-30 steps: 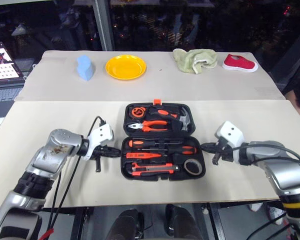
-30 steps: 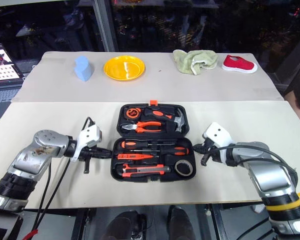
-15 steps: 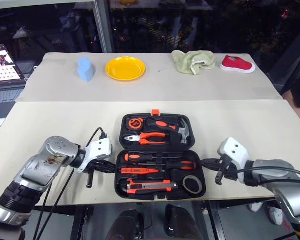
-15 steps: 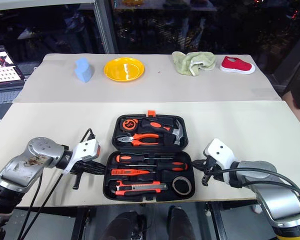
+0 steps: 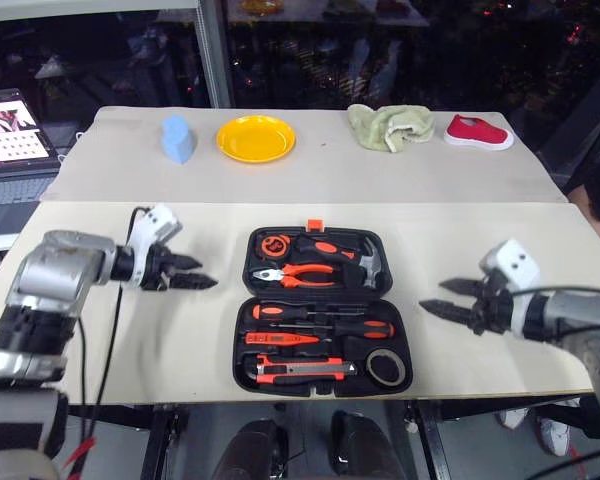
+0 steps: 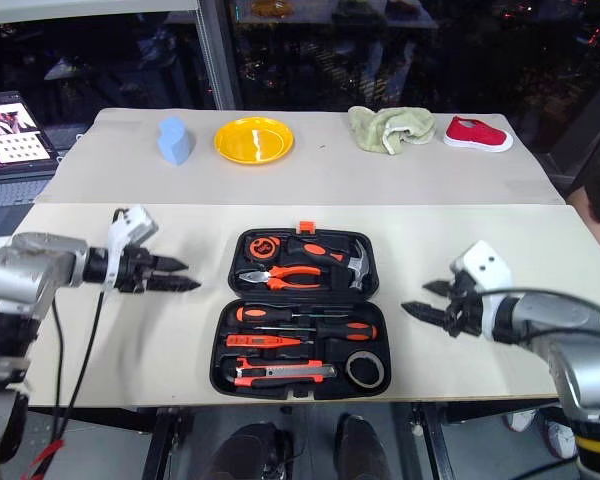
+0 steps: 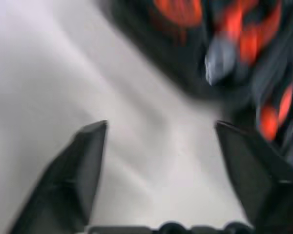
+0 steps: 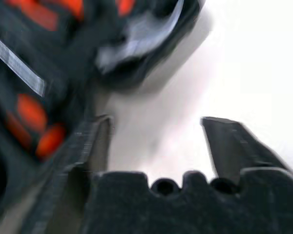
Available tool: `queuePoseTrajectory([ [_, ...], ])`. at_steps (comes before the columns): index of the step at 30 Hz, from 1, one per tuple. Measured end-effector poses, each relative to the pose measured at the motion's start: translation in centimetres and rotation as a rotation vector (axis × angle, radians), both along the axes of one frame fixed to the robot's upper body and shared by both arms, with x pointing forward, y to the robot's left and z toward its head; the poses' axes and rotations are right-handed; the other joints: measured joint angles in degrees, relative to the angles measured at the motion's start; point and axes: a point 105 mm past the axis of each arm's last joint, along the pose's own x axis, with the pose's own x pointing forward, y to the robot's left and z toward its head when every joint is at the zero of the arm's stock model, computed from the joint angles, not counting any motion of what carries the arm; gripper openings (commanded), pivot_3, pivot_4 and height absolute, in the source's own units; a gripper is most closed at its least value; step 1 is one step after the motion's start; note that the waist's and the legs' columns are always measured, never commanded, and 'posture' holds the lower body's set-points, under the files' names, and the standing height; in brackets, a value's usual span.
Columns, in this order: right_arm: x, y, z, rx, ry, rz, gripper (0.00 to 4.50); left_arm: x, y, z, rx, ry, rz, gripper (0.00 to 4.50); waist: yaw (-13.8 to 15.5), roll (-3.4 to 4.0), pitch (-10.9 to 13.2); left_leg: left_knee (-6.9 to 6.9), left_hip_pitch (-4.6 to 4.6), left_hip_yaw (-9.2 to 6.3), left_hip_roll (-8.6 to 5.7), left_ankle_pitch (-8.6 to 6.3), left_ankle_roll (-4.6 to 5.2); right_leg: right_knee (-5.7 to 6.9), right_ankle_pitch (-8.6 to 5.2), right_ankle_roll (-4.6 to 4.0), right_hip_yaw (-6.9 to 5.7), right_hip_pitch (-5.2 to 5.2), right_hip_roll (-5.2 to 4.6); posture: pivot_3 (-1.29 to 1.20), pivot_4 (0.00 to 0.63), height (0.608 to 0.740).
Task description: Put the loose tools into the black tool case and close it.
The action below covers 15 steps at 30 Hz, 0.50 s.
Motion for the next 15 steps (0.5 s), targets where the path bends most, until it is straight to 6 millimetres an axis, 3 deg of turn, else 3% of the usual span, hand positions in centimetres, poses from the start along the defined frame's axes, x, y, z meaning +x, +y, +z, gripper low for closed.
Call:
queuePoseTrajectory([
  [3,1.4,0.3,0.1,0.084,0.066,-0.057,4.48,0.3,-1.4,-0.1,-0.069,0.092,0.029,4.13,-0.2,0.0,0.0,-0.08,-0.3,0.0,-0.05,0.01,0.0,0.39,0.01,-0.02,0.04,-0.42,0.03,0.0,0.15,0.74],
  [8,2.8,1.2,0.3,0.17,0.171,-0.094,4.48,0.8,-1.6,-1.1,-0.068,0.159,0.075,4.13,-0.6,0.01,0.0,-0.17,-0.41,0.0,-0.04,0.02,-0.05,0.49,-0.05,-0.12,0.03,-0.62,-0.02,0.0,0.15,0.74],
  [15,3.4,3.0,-1.4,0.171,0.283,-0.073,4.48,0.7,-1.8,-2.3,-0.035,0.203,0.073,4.13,-0.7,0.01,0.0,-0.15,-0.41,0.0,-0.06,0.02,-0.07,0.36,-0.03,-0.09,0.29,-0.53,-0.28,0.0,0.15,0.74],
])
